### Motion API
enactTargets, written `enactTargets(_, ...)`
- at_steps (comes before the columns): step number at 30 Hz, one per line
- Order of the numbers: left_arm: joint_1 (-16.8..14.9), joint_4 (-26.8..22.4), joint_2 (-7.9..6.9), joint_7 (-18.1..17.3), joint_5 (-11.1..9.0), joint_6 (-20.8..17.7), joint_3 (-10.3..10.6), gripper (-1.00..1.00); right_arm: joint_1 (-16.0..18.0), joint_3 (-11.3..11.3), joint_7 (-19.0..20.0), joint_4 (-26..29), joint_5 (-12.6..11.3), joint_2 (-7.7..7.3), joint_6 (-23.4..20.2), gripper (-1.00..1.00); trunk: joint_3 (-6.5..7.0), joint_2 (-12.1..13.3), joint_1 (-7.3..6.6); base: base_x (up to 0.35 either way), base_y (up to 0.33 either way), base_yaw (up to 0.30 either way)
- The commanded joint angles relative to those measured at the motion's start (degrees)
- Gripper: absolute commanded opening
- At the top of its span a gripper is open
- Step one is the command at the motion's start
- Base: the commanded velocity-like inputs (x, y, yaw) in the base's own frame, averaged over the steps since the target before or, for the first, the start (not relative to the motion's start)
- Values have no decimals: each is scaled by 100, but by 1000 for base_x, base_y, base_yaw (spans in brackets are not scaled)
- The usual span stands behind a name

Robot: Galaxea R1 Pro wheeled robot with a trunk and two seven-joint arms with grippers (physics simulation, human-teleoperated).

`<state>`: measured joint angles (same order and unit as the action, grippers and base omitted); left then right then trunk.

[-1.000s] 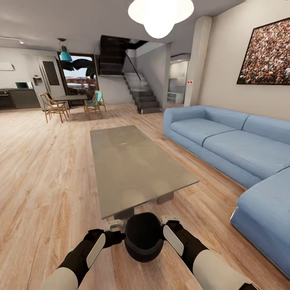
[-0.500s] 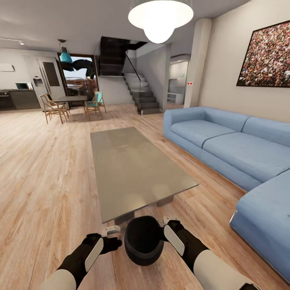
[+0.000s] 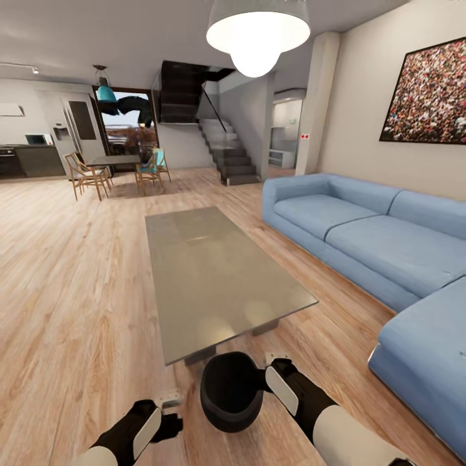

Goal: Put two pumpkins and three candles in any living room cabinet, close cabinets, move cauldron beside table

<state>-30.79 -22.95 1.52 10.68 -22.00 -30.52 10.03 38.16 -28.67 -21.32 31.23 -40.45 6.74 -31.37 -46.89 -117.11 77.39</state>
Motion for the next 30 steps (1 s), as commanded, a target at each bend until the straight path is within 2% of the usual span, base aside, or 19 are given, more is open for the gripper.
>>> enactTargets(1,-1,164,-4,48,-54,95,43,100,3,-33,-56,3,-57,-5,-4,100,13,39,-24,0,0,0)
enactTargets(3,1,460,-5,46,-48,349,46,100,-2,-33,-56,-164,-59,-5,134,100,49,119,-67,0,0,0)
enactTargets(7,3,1099,-11,40,-34,836,67,100,-1,-33,5,-1218,-98,-6,801,100,121,280,-155,0,0,0)
enactTargets(12,18,1538,-62,39,-38,1090,76,100,-22,-42,46,-2413,-96,-6,1618,100,211,480,-265,0,0,0)
enactTargets(16,45,1629,-79,39,-38,1377,82,100,-269,-42,49,-2594,-97,-6,1931,100,282,640,-353,0,0,0)
enactTargets(22,100,2064,-87,39,157,1798,95,100,-664,-42,49,-2643,-99,0,2428,100,390,881,-485,0,0,0)
enactTargets(25,523,2127,-91,39,273,2167,104,100,-1087,-39,48,-2656,-103,3,2879,100,444,1001,-551,0,0,0)
enactTargets(27,697,2128,-94,39,289,2326,104,100,-1214,-40,49,-2688,-104,1,3031,100,480,1082,-595,0,0,0)
enactTargets(30,919,2134,-177,39,312,2525,104,100,-1311,-40,49,-2912,-104,8,3288,100,534,1202,-660,0,0,0)
